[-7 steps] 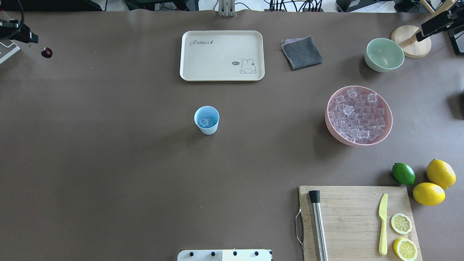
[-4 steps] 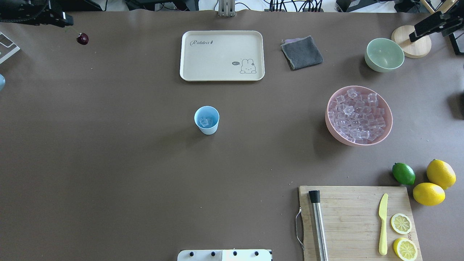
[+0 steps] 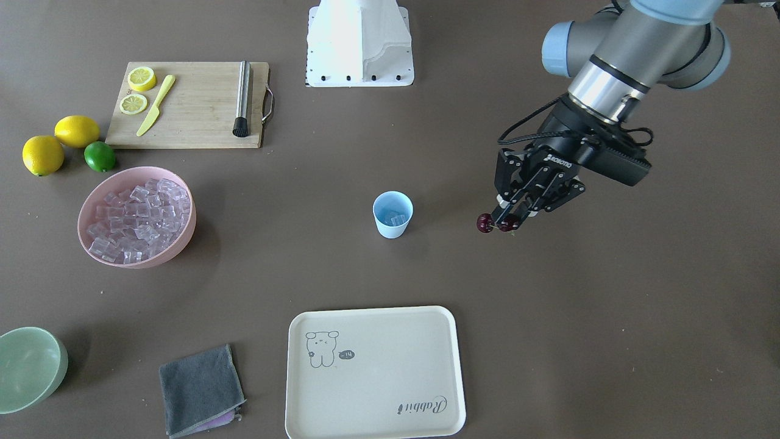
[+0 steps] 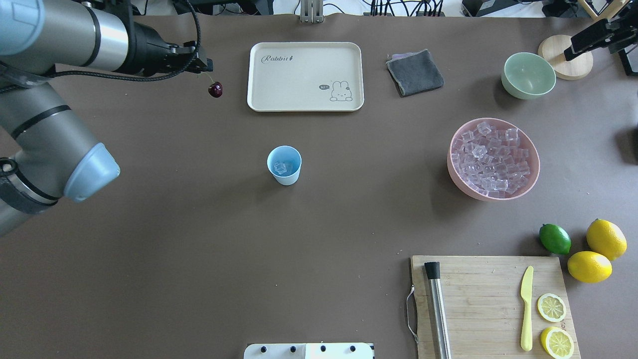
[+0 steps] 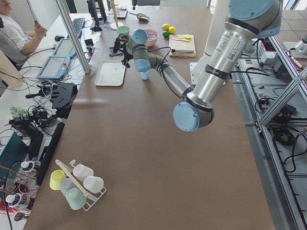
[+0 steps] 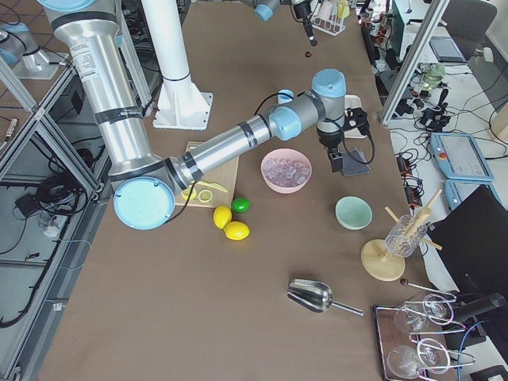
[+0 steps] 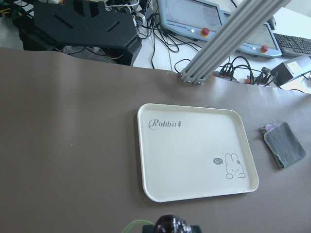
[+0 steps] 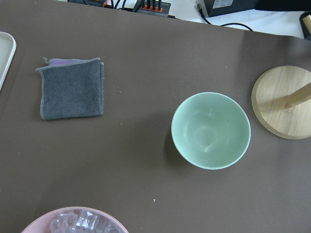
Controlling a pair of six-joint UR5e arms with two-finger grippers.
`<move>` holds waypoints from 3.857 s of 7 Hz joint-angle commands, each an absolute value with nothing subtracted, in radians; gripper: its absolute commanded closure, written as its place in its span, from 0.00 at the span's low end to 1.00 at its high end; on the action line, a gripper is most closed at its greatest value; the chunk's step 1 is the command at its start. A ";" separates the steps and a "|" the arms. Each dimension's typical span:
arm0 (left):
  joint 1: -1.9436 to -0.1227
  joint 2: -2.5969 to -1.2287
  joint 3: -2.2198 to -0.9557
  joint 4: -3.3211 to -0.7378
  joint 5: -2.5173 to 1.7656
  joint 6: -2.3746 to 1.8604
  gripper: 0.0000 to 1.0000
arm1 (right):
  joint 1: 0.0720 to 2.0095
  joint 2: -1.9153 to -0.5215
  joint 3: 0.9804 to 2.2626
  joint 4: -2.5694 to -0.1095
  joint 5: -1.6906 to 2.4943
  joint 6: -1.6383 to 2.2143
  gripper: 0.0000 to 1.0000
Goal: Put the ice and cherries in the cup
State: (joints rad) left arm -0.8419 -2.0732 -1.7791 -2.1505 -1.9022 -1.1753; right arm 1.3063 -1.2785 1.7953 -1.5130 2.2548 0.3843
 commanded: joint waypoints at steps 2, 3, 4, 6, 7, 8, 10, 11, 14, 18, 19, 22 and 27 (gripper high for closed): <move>-0.568 -2.106 -1.770 -2.178 -1.573 -1.241 1.00 | 1.307 -1.287 1.792 -1.511 2.253 0.390 0.00; -0.537 -2.108 -1.766 -2.178 -1.553 -1.238 1.00 | 1.308 -1.296 1.799 -1.511 2.255 0.390 0.00; -0.526 -2.118 -1.735 -2.186 -1.546 -1.238 1.00 | 1.308 -1.302 1.799 -1.511 2.253 0.390 0.00; -0.518 -2.121 -1.666 -2.278 -1.528 -1.227 1.00 | 1.310 -1.315 1.799 -1.509 2.249 0.390 0.00; -0.518 -2.123 -1.667 -2.281 -1.526 -1.227 1.00 | 1.312 -1.316 1.801 -1.508 2.247 0.390 0.00; -0.518 -2.137 -1.667 -2.280 -1.526 -1.221 0.04 | 1.315 -1.316 1.799 -1.509 2.247 0.390 0.00; -0.528 -2.137 -1.678 -2.278 -1.534 -1.223 0.02 | 1.316 -1.316 1.799 -1.509 2.247 0.390 0.00; -0.544 -2.132 -1.706 -2.266 -1.537 -1.223 0.02 | 1.316 -1.316 1.799 -1.509 2.247 0.390 0.00; -0.824 -2.027 -1.794 -2.145 -1.890 -1.092 0.02 | 1.319 -1.316 1.798 -1.513 2.258 0.388 0.00; -1.214 -1.834 -1.750 -2.038 -2.306 -0.768 0.02 | 1.367 -1.336 1.787 -1.514 2.257 0.387 0.00; -1.270 -1.792 -1.749 -1.958 -2.331 -0.696 0.02 | 1.367 -1.339 1.767 -1.516 2.255 0.387 0.00; -1.458 -1.776 -1.677 -1.681 -2.359 -0.414 0.02 | 1.367 -1.356 1.752 -1.516 2.247 0.385 0.00; -1.548 -1.720 -1.568 -1.647 -2.292 -0.394 0.02 | 1.367 -1.356 1.752 -1.506 2.246 0.377 0.00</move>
